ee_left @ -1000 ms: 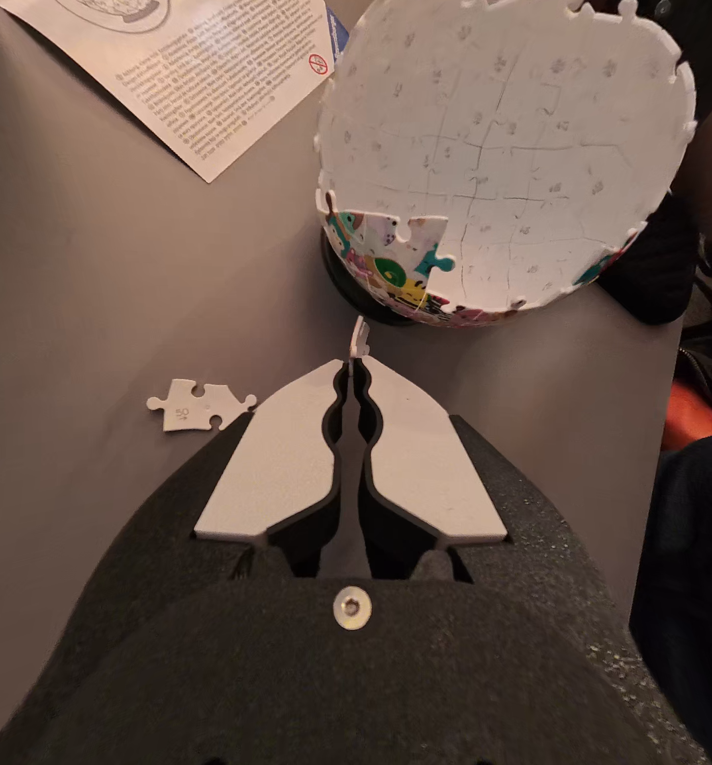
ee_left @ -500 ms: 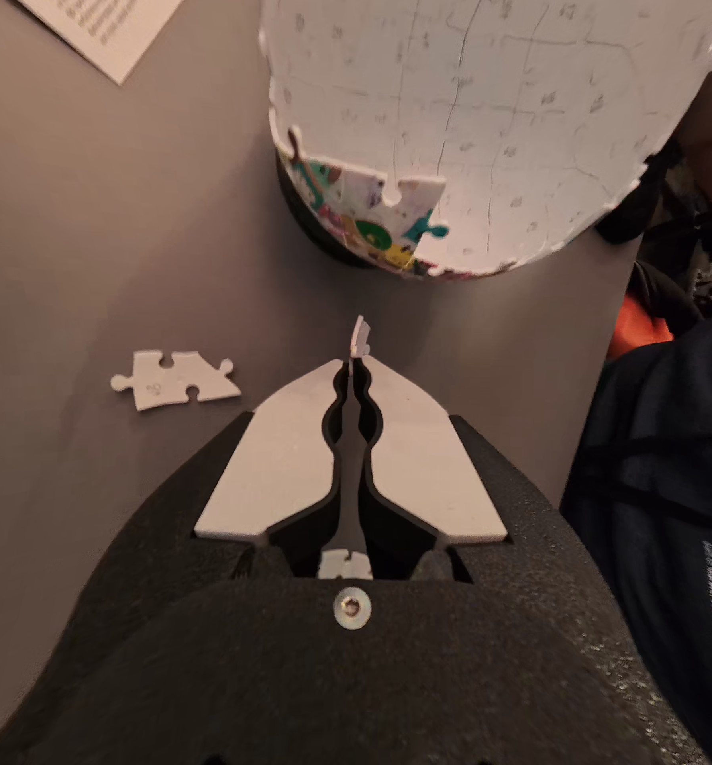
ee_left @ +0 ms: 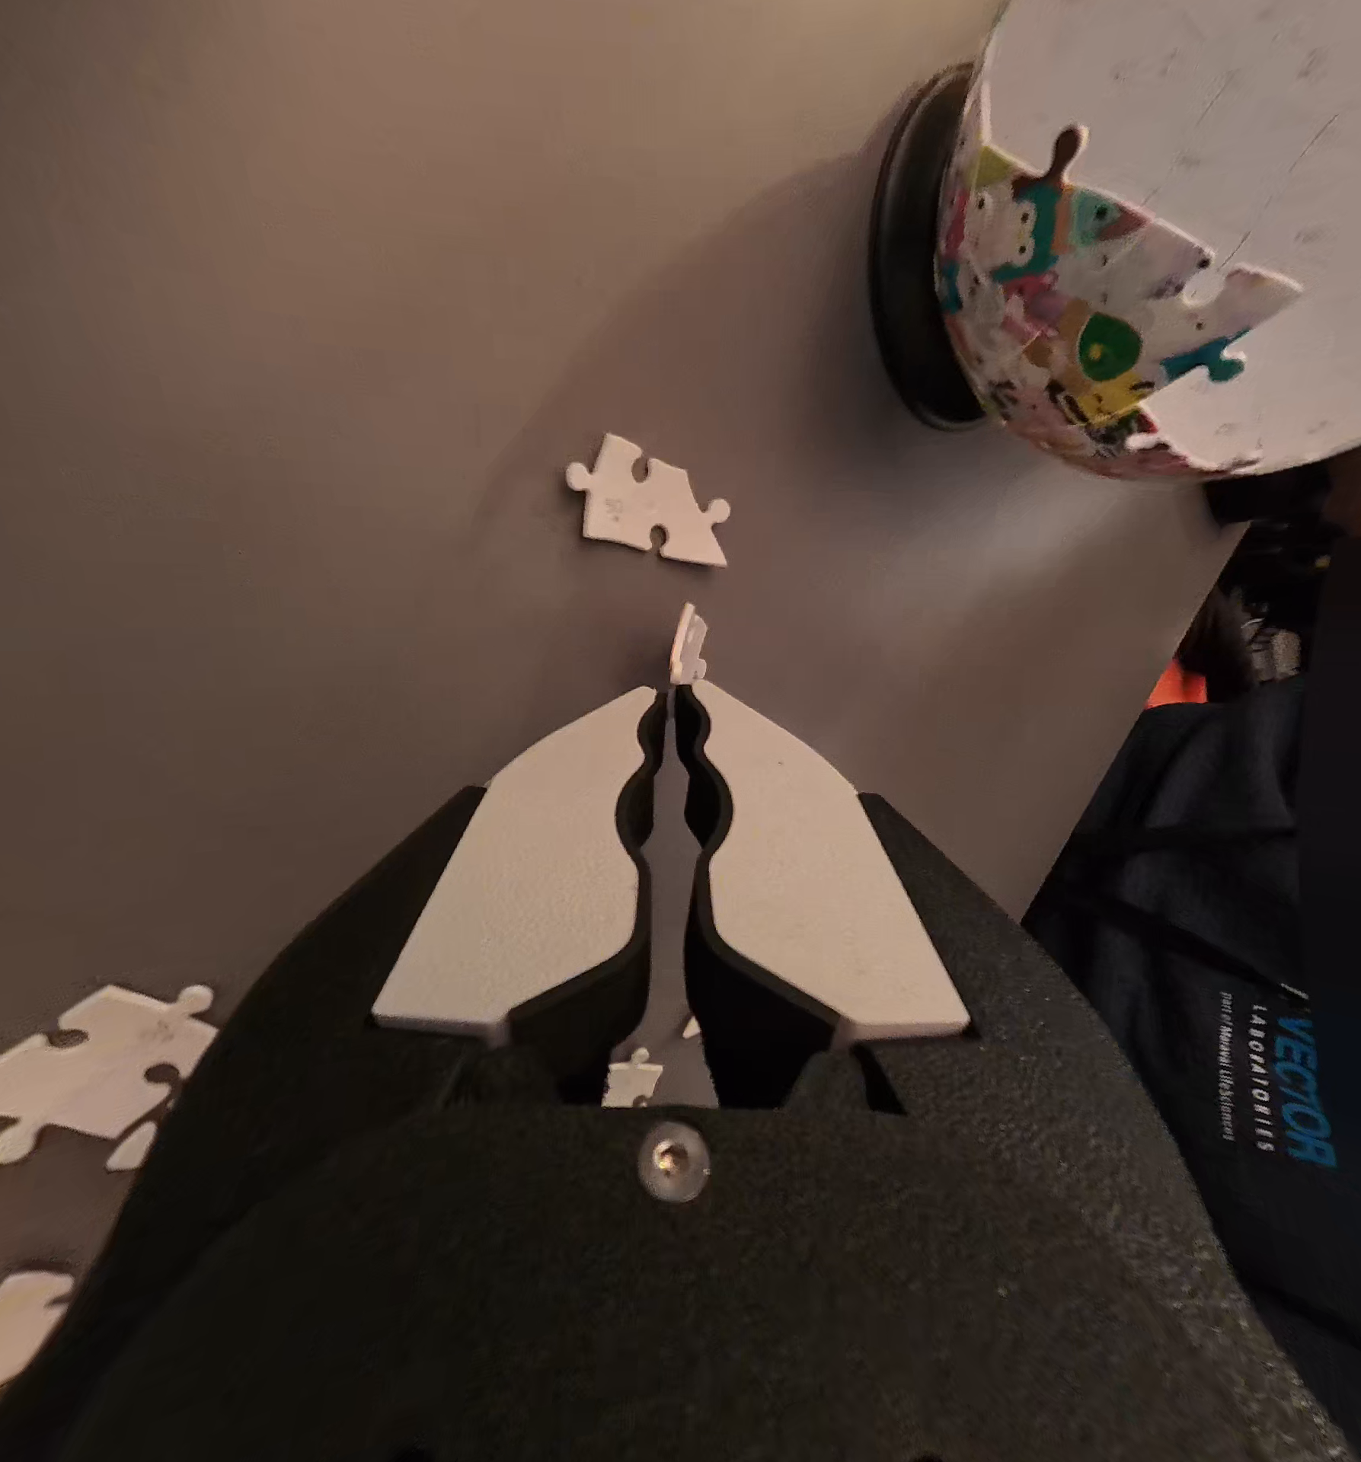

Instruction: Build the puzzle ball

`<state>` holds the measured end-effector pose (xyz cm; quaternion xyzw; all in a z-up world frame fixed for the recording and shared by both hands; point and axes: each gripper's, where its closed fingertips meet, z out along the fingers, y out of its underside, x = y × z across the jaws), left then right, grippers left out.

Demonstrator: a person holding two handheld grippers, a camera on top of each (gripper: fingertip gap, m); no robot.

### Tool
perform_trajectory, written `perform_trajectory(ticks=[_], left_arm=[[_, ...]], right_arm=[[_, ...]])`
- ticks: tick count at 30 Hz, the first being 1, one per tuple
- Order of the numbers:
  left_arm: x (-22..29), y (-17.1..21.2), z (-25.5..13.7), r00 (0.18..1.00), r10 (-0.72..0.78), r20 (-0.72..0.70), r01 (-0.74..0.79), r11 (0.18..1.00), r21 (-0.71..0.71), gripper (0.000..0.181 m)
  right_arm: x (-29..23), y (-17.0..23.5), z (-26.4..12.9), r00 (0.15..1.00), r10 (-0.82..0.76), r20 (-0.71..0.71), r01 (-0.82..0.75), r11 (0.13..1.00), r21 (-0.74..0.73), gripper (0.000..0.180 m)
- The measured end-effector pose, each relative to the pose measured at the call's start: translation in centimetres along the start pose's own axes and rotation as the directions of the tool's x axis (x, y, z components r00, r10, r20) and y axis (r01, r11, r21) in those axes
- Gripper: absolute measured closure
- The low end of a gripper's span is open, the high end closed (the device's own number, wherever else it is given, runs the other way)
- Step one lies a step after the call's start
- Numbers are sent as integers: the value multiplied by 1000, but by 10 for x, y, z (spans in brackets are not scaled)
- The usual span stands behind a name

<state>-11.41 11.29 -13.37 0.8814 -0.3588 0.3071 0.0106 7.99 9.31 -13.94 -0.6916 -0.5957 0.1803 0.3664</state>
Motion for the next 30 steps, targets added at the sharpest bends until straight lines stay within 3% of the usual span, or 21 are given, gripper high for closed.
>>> perform_trajectory(ticks=[9, 16, 19, 21, 24, 27, 30], left_arm=[[-14, -1, 0, 993, -98, -60, 99, 995, 12, 178], [-32, 5, -7, 992, -116, 54, 115, 993, 23, 158], [-31, 1, -22, 990, -99, 102, 88, 990, 106, 157], [-17, -6, -31, 992, -47, 116, 24, 981, 190, 157], [20, -12, -25, 977, 148, 156, -183, 954, 236, 154], [47, -17, 0, 920, 317, 231, -368, 900, 232, 143], [73, -25, 25, 897, 389, 211, -434, 866, 248, 120]], right_arm=[[0, 0, 0, 1000, 0, -2, 0, 1000, 0, 82], [0, 1, 0, 1000, -8, -8, 8, 1000, 2, 82], [0, 0, -1, 1000, -8, -7, 8, 1000, 5, 82], [1, -1, -1, 1000, -4, -12, 4, 1000, 14, 82], [2, -2, -1, 1000, 16, -1, -16, 1000, 21, 82], [3, -3, 0, 999, 39, 12, -39, 999, 35, 82], [2, -1, 1, 998, 53, 22, -54, 998, 31, 82]])
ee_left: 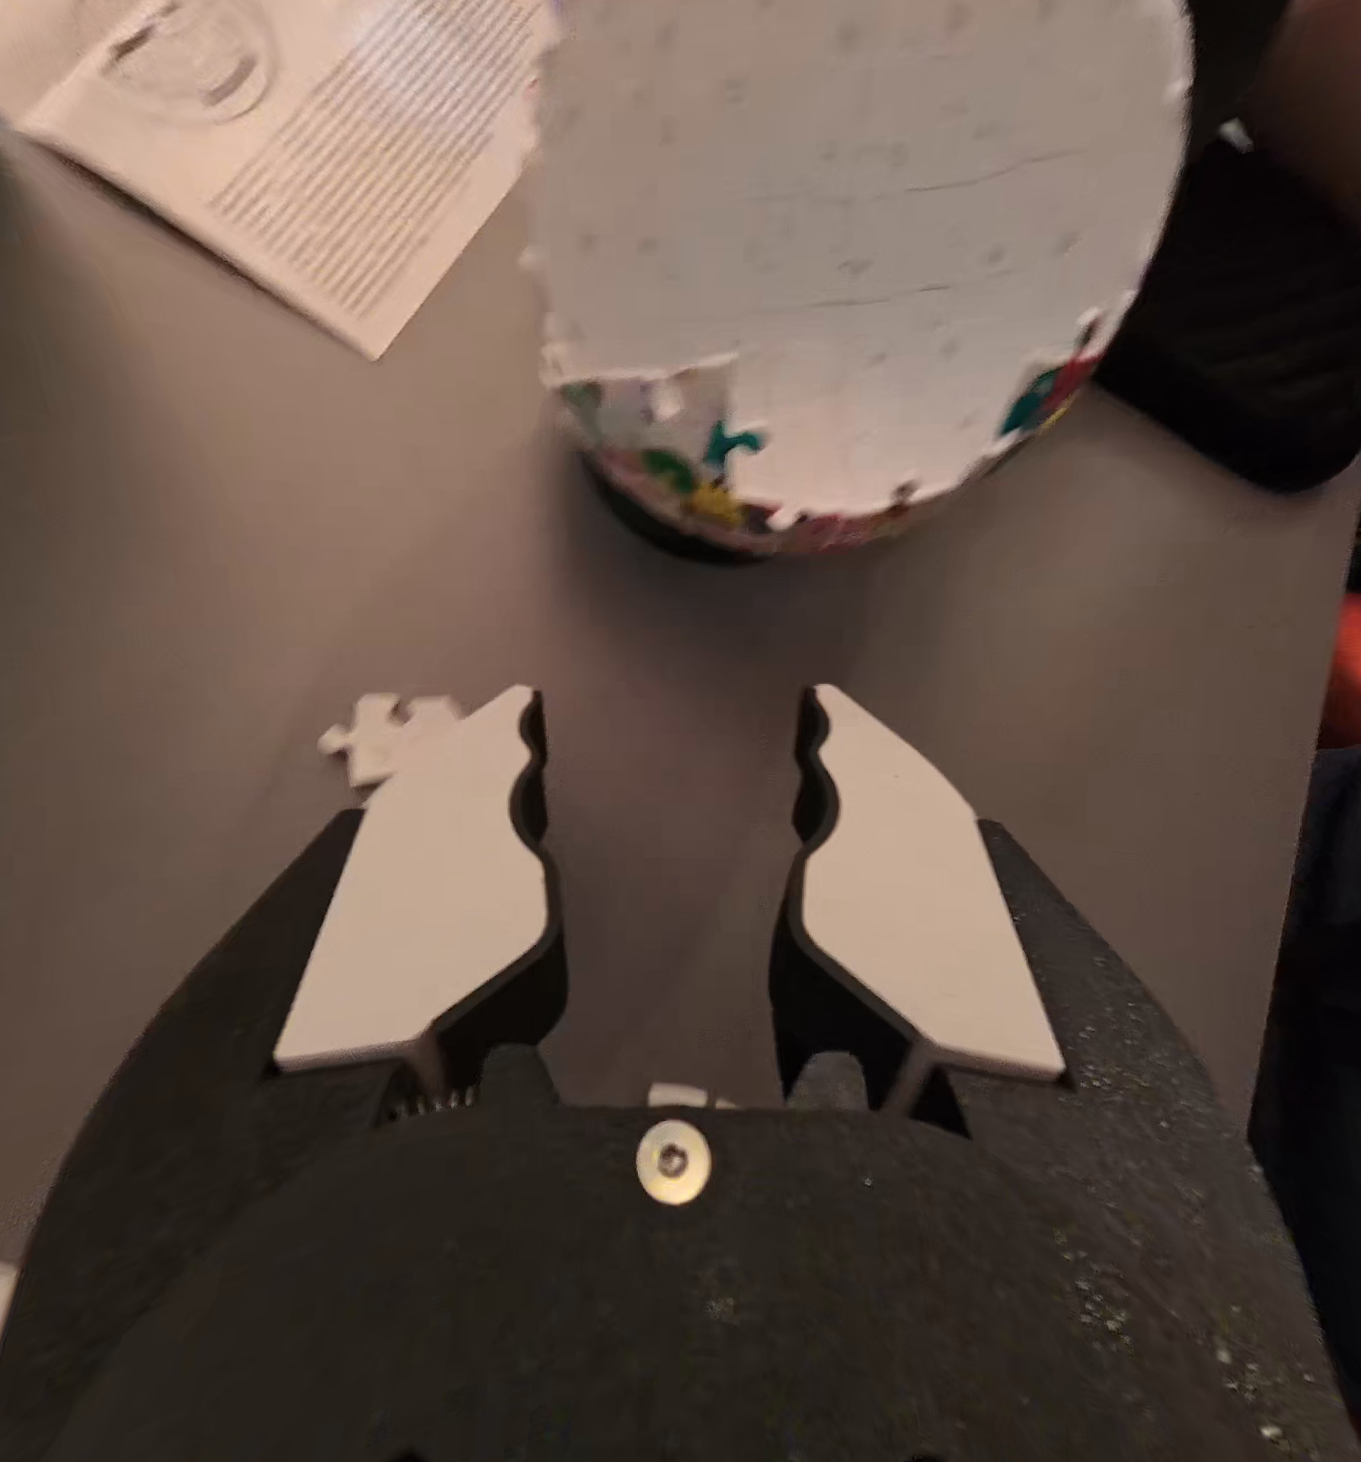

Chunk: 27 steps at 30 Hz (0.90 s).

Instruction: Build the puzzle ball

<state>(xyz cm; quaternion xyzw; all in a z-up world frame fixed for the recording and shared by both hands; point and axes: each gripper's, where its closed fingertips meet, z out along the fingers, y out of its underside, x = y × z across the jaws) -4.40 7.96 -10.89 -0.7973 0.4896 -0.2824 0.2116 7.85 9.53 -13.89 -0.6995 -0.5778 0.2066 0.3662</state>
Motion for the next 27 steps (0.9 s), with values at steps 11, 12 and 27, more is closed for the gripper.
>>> perform_trajectory(ticks=[11, 12, 27], left_arm=[[19, -20, 40, 998, 31, -46, -28, 997, 76, 98], [20, -20, 42, 998, 41, -43, -38, 996, 82, 98], [30, -19, 42, 996, 83, -32, -78, 987, 142, 98]], right_arm=[[-2, -1, 2, 1000, -2, -4, 2, 1000, 9, 86], [-2, -1, 2, 1000, -4, -6, 4, 1000, 9, 86], [-10, -8, 0, 999, -28, -21, 28, 1000, -8, 87]])
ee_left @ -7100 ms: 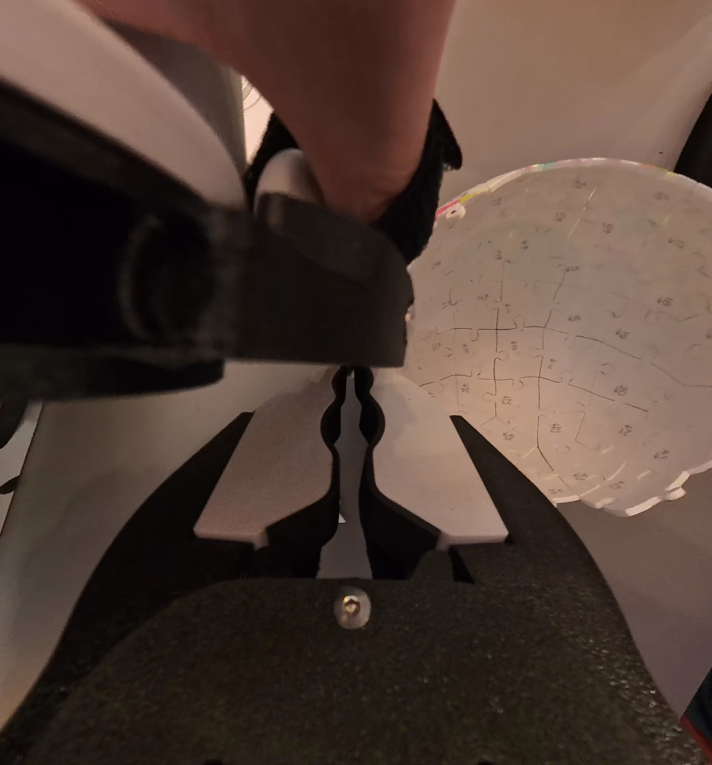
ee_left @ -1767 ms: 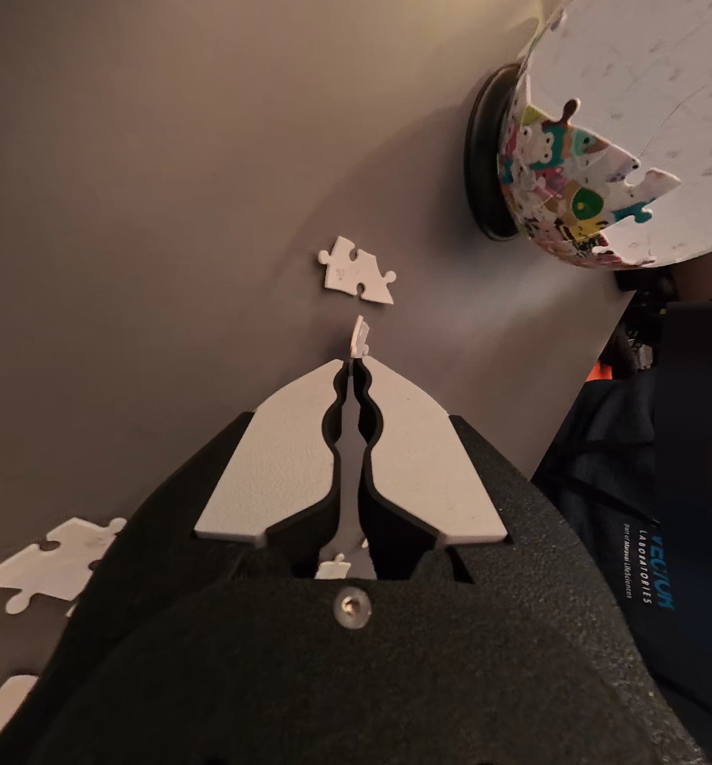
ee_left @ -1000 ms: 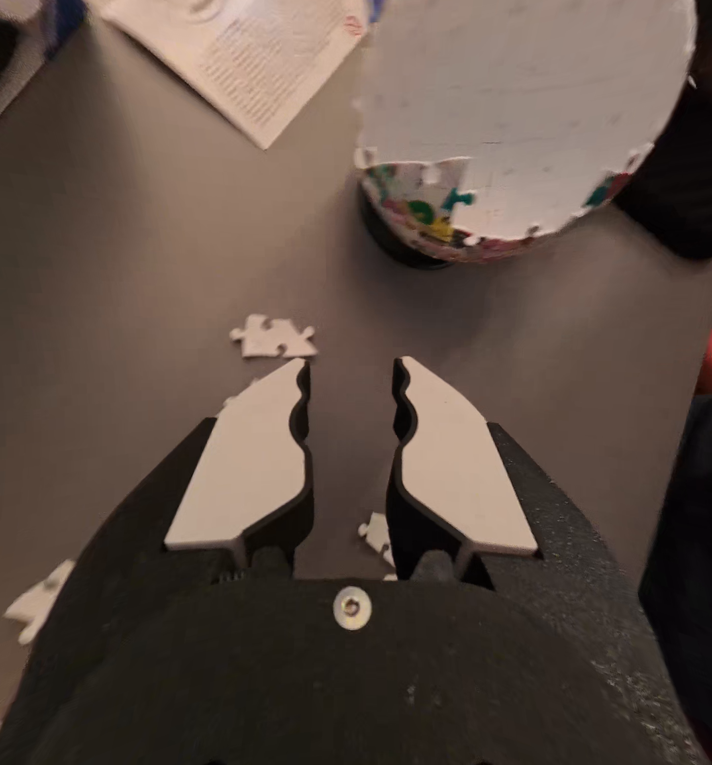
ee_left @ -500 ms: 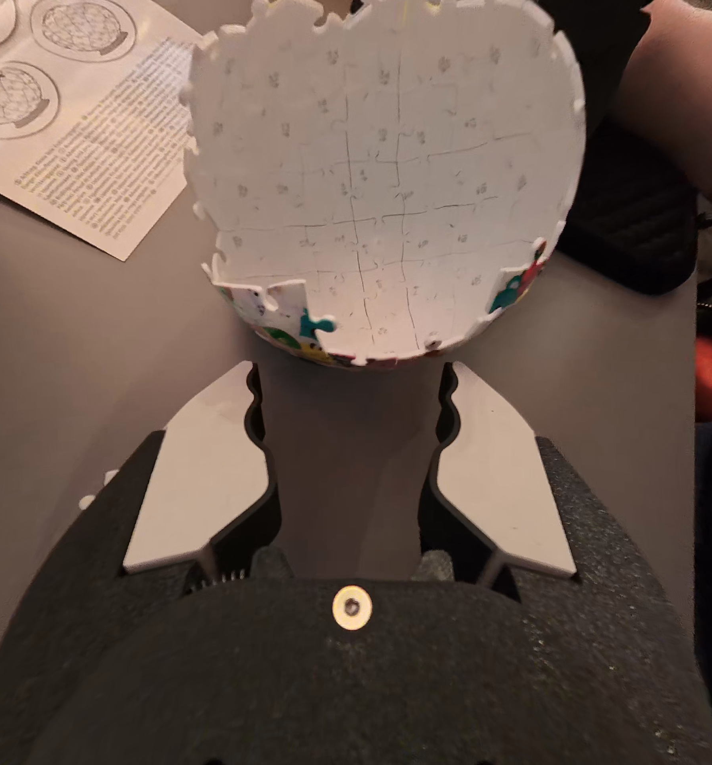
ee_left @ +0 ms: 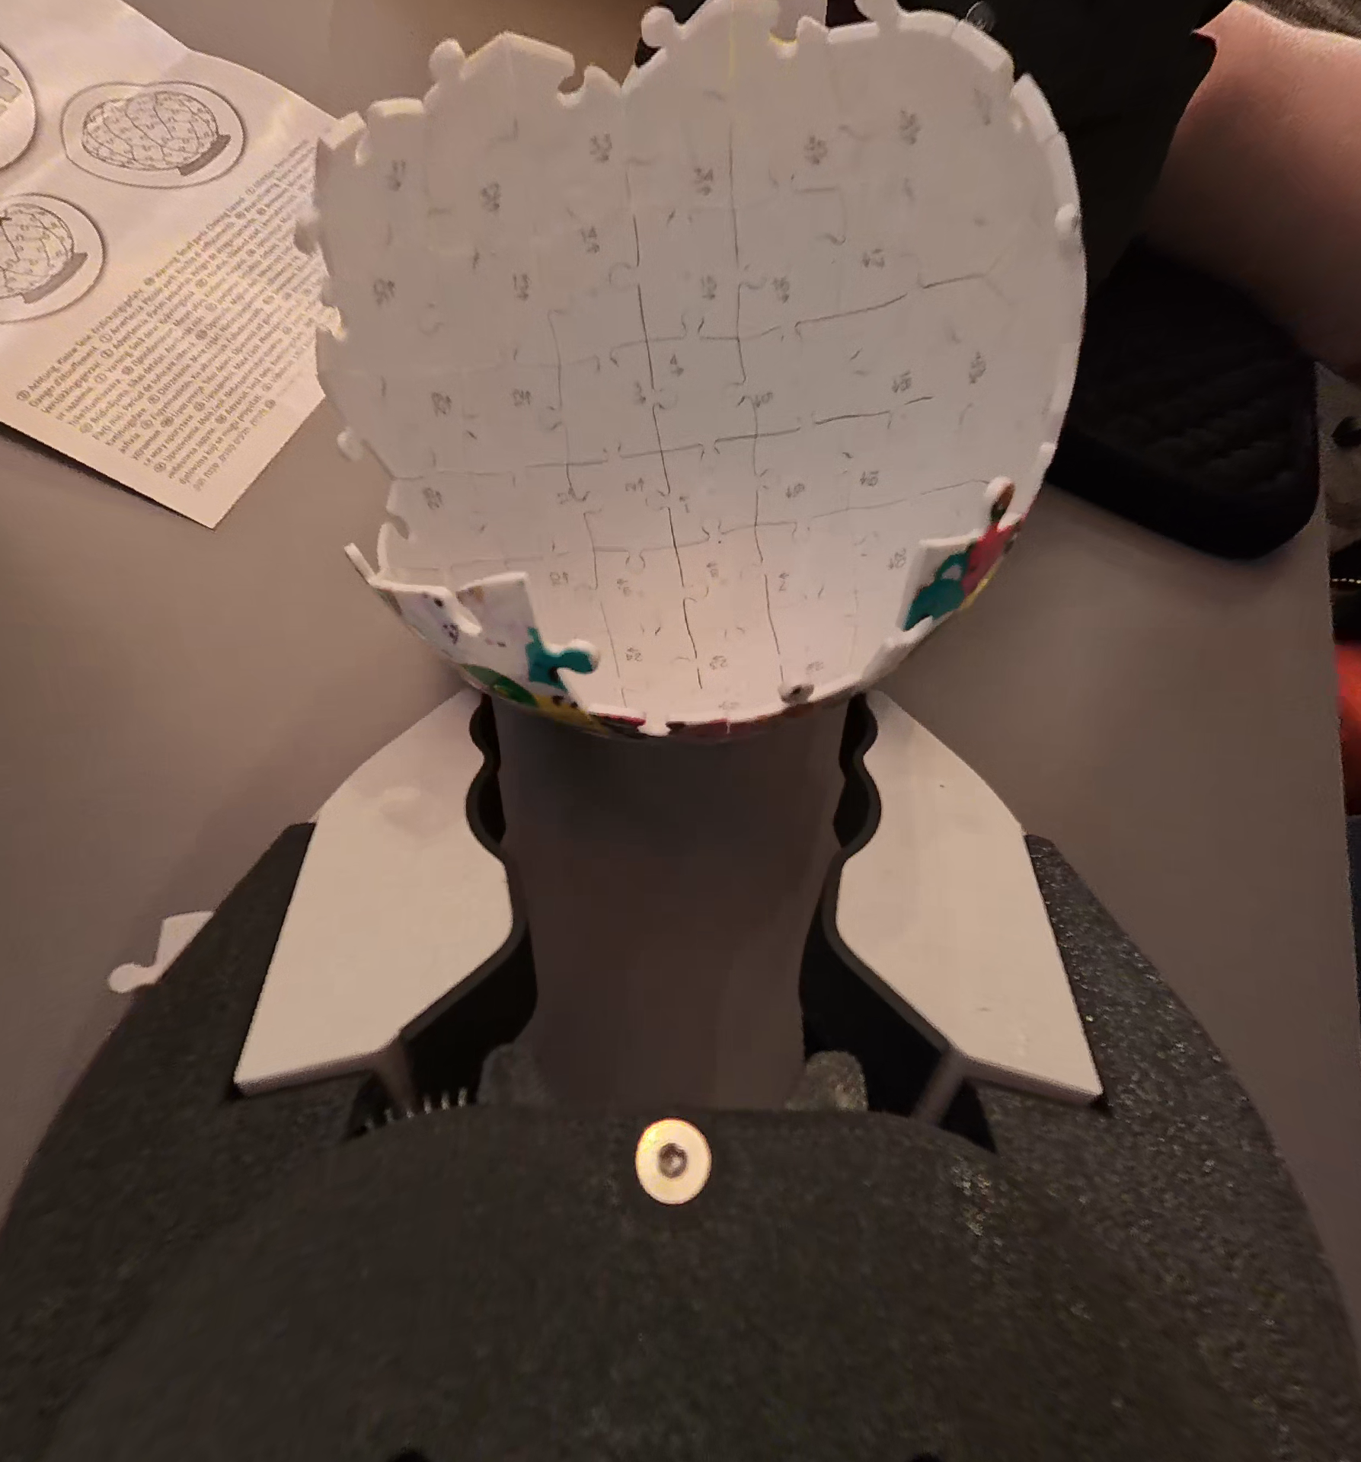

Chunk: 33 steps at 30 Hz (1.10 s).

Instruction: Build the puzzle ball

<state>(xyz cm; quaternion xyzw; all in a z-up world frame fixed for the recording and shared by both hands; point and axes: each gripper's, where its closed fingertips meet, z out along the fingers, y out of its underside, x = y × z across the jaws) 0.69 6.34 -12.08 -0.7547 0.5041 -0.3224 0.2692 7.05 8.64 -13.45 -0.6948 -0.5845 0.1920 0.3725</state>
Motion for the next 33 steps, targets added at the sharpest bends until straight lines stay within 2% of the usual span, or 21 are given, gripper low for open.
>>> perform_trajectory(ticks=[7, 12, 22, 33], left_arm=[[21, 8, -21, 1000, 10, 10, -10, 1000, 10, 97], [41, 29, -38, 1000, -3, 10, 3, 1000, 7, 97], [64, 68, -55, 999, -27, -43, 27, 1000, 5, 97], [70, 65, -59, 998, -10, -66, 12, 999, 31, 98]], right_arm=[[-24, -16, -4, 1000, -20, -13, 19, 999, -46, 87], [-53, -27, 1, 998, -45, -50, 39, 993, -113, 87], [-101, -30, 19, 994, 40, -99, -55, 986, -155, 86], [-107, -27, 17, 981, 59, -183, -86, 986, -144, 86]])
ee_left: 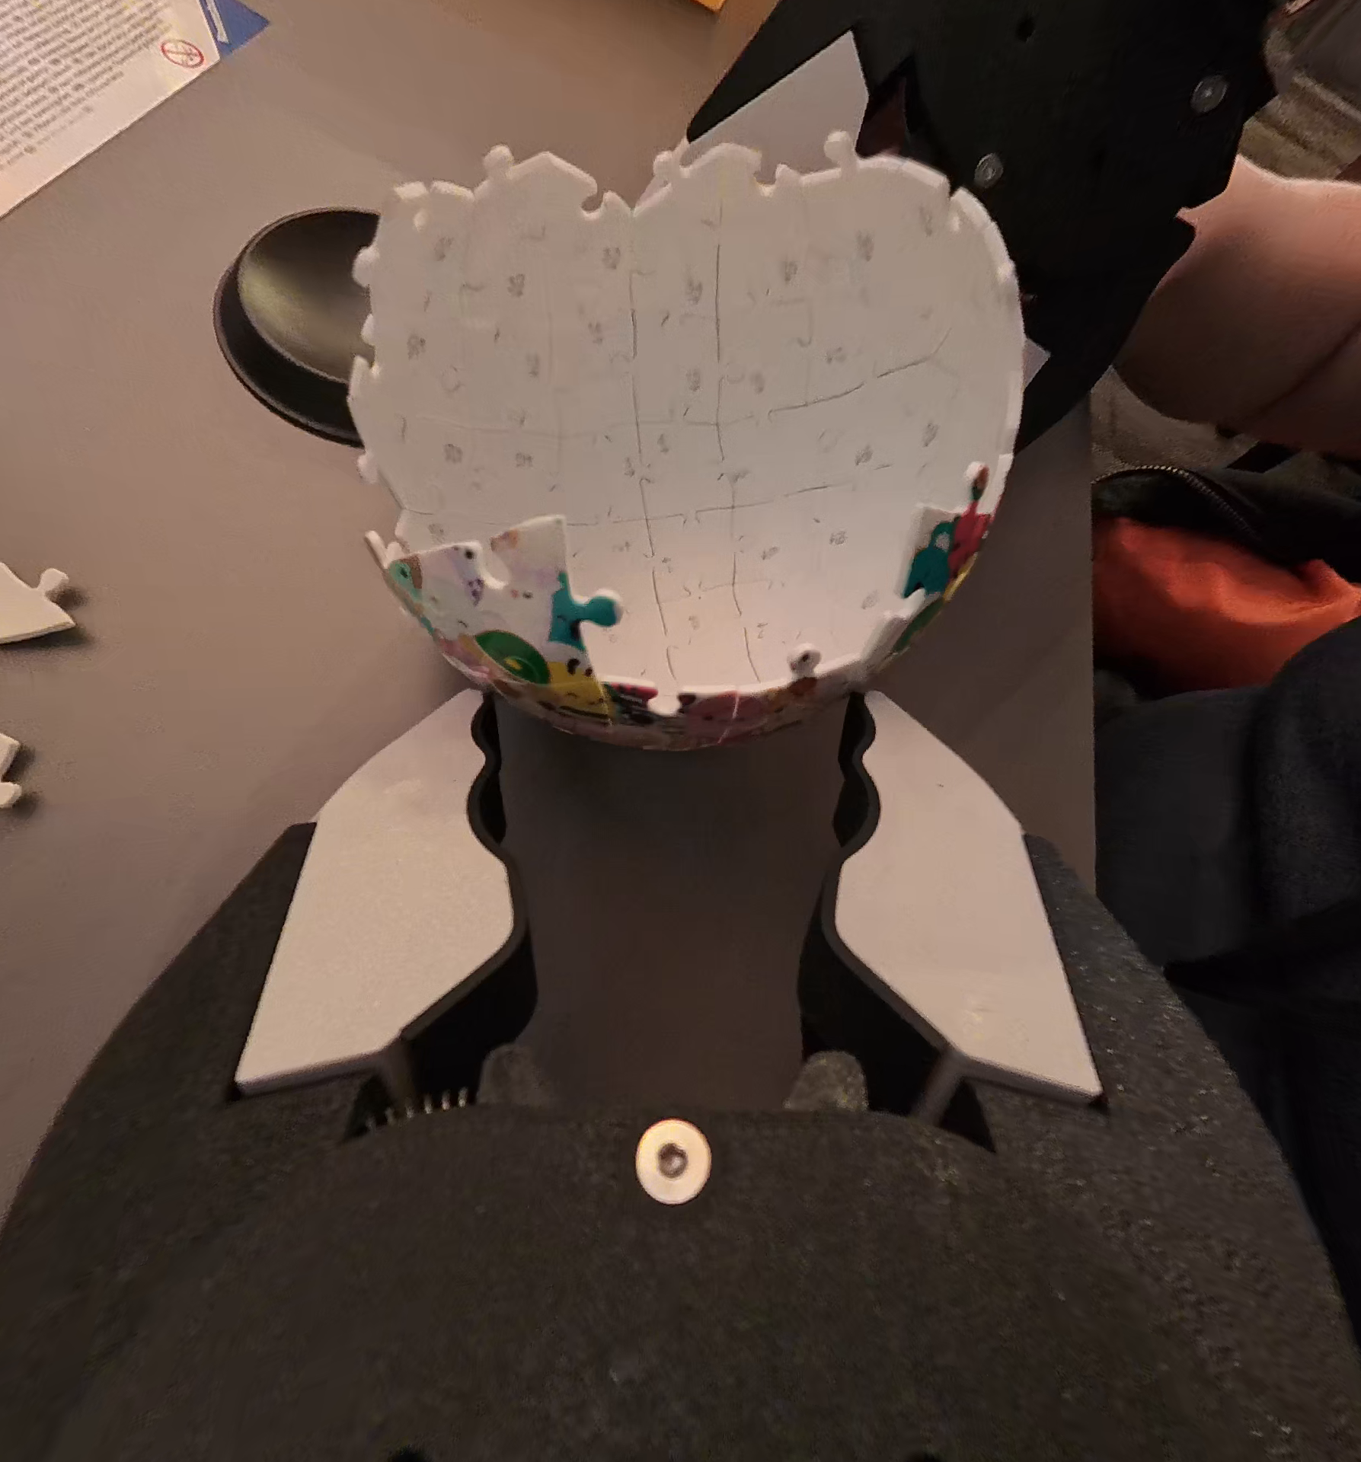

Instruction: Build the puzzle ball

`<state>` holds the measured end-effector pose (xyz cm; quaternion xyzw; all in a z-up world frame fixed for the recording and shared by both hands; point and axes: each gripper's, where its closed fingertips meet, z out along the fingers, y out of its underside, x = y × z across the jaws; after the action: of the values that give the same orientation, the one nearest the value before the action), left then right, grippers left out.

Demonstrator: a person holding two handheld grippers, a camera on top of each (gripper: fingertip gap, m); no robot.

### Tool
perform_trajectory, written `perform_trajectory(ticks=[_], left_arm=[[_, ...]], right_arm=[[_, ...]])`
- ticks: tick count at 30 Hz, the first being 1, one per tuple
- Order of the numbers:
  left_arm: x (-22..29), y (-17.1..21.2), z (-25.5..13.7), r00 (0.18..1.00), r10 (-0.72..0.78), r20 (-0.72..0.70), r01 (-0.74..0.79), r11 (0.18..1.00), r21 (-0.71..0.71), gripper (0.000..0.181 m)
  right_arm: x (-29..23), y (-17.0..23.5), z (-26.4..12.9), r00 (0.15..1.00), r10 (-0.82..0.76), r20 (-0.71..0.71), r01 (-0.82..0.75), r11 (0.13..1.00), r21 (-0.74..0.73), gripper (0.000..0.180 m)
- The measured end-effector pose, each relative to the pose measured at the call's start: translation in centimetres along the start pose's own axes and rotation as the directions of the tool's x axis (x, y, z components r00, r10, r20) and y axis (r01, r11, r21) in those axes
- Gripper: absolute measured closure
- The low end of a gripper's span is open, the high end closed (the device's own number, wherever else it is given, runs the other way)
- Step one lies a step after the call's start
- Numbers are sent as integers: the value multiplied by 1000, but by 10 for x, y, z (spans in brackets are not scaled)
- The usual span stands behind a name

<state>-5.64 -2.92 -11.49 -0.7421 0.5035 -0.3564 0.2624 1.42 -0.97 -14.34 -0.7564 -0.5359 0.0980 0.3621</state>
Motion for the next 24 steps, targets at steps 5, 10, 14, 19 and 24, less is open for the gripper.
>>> perform_trajectory(ticks=[5, 10, 14, 19, 24], left_arm=[[0, 0, -6, 1000, -24, -15, 24, 1000, 13, 98], [-7, 1, -38, 999, -32, 24, 31, 999, 39, 99], [-29, -3, -71, 994, -58, 95, 53, 997, 60, 110], [-83, 2, -82, 966, -25, 257, 42, 997, -60, 112], [-122, -5, -66, 967, 5, 257, 32, 990, -139, 121]], right_arm=[[-3, 1, -5, 999, 33, 24, -33, 999, 0, 87], [-2, 4, -12, 999, 51, 18, -51, 999, 2, 87], [-4, 9, -20, 997, 79, 20, -79, 997, -9, 87], [-9, 13, -34, 991, 125, 43, -125, 992, 15, 87], [-15, 17, -37, 985, 162, 61, -164, 986, 35, 88]])
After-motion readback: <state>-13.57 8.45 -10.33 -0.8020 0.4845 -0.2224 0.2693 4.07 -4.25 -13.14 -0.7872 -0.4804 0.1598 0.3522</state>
